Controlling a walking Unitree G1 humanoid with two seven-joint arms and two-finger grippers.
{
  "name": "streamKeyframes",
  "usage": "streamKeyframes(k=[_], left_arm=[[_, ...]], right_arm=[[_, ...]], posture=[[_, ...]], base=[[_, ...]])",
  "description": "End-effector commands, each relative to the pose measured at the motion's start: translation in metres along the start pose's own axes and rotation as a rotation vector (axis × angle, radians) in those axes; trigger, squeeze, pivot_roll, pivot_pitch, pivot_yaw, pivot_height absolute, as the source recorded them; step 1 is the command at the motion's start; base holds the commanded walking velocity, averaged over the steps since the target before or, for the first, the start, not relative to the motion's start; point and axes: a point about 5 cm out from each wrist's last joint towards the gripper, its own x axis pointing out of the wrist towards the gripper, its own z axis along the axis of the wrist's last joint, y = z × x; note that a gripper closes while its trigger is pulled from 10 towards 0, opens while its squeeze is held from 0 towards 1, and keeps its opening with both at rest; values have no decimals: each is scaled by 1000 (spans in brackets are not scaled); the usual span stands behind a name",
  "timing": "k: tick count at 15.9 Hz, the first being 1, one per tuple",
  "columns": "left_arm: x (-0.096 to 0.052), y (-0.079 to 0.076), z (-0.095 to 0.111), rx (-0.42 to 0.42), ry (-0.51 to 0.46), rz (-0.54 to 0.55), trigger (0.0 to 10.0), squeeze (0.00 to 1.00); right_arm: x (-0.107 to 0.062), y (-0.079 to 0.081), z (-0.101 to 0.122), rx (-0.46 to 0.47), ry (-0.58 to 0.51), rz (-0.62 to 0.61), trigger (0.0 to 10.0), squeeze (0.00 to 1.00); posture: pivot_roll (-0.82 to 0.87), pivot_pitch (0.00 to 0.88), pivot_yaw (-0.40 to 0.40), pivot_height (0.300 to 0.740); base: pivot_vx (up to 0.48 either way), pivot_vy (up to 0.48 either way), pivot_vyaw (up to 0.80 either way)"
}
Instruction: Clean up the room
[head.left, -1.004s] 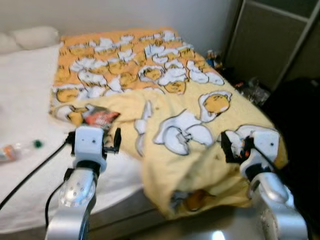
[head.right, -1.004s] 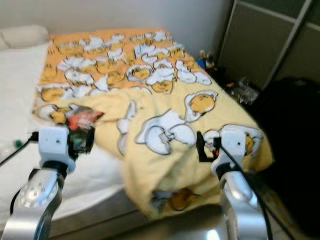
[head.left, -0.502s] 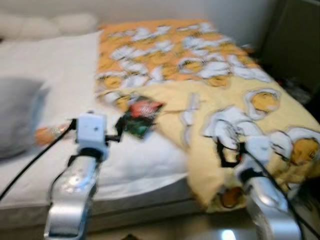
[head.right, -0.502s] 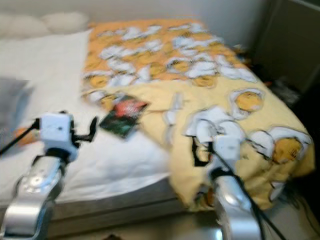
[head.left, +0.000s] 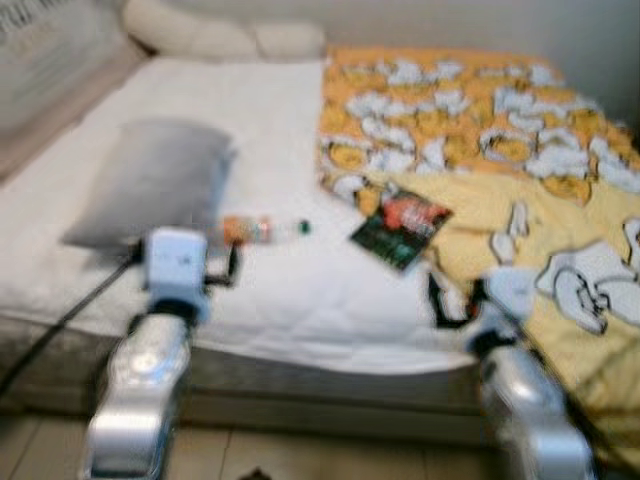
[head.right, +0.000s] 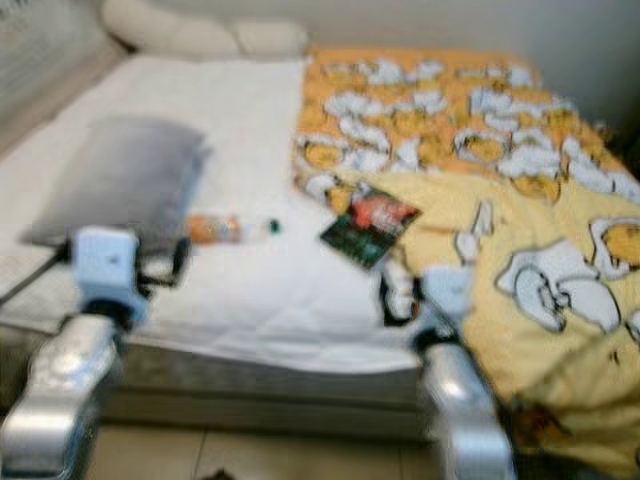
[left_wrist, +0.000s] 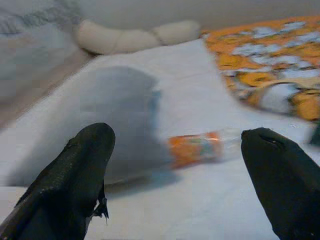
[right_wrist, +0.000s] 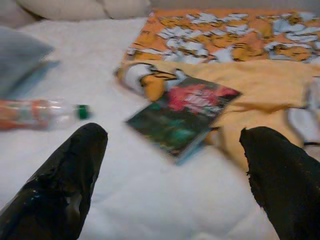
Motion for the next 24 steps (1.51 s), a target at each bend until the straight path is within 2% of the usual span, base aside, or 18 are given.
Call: streamKeyframes(k=[1, 8, 10, 11, 12, 13, 16, 19, 20, 24], left_arm=[[0, -6, 1, -8, -1, -25, 10000, 1000], [1, -8, 1, -21, 5, -35, 10000, 1000], [-1, -9, 4, -47, -23, -27, 10000, 1000], [-2, -9, 2, -83, 3, -10, 10000, 1000], [-3, -8, -1, -72, 17, 3, 10000, 804], [-4, -8, -2, -50, 4, 3, 10000, 843], [-6, -5, 1, -66, -14, 27, 10000, 847], [-6, -3, 2, -53, -12, 20, 10000, 851], [-7, -2, 3, -54, -14, 18, 10000, 851], [-6, -5, 4, -45, -11, -8, 10000, 847]], right_arm=[[-4, -7, 1, 8, 5, -38, 10000, 0], [-5, -8, 1, 19, 3, -48, 10000, 0], [-1, -10, 1, 0, 9, -40, 10000, 0], [2, -10, 4, -9, 4, -33, 10000, 0], [6, -10, 8, -14, -3, -19, 10000, 0], [9, -10, 11, -20, -6, -3, 10000, 0], [14, -8, 12, -36, -2, 40, 10000, 0], [17, -6, 12, -26, -4, 53, 10000, 0], [16, -4, 11, -58, 2, 65, 10000, 0], [17, -5, 10, -81, 8, 67, 10000, 0]], posture=[[13, 11, 42, 740], [20, 7, 42, 740], [22, 0, 31, 740], [22, 0, 17, 740], [24, 0, 4, 740], [28, 0, -12, 740], [42, 0, -41, 740], [46, 0, -37, 740], [45, 0, -28, 740], [40, 0, -13, 740]], base=[[0, 304, 0], [0, 307, 0], [0, 0, 0], [0, 0, 0], [0, 0, 0], [0, 0, 0], [282, 0, 0], [319, 0, 0], [337, 0, 0], [341, 0, 114]])
